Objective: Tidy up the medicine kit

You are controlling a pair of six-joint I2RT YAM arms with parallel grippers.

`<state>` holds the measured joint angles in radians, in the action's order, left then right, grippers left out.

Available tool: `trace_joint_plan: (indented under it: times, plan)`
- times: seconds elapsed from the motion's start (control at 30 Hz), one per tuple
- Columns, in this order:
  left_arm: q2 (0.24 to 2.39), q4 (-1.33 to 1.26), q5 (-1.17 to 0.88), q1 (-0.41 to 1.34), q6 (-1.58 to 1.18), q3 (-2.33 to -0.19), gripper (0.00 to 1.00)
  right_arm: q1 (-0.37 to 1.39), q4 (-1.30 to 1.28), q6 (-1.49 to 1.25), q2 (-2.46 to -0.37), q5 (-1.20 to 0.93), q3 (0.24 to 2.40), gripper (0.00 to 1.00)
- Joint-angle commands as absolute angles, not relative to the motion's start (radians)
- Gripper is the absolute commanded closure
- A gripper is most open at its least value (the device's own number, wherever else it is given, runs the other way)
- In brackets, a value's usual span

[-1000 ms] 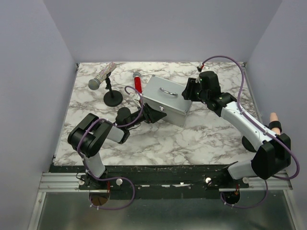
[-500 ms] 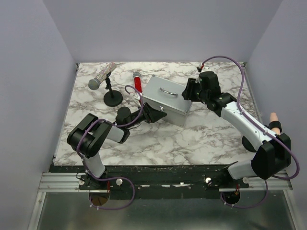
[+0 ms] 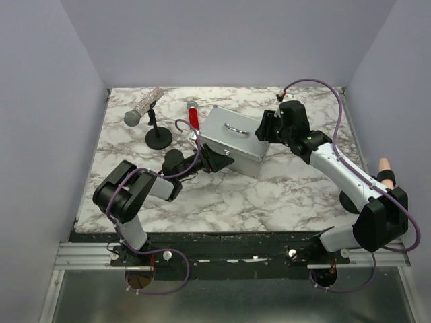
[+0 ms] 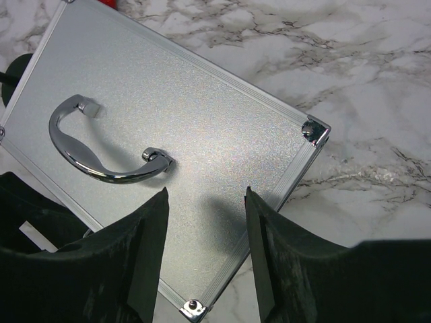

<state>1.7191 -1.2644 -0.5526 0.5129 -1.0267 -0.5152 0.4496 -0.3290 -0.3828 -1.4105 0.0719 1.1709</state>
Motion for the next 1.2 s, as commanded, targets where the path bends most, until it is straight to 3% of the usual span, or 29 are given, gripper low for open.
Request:
trace_joint_plan:
  times: [0.0,1.17]
  plan:
    - [1.67,-1.689,-0.597,0.52,-1.04,-0.537,0.22,0.448,-0.308,-0.373,-1.407,0.066,1.158,0.42]
    - [1.71,-1.689,-0.586,0.52,-1.052,-0.517,0.16,0.448,-0.305,-0.368,-1.402,0.071,1.149,0.41]
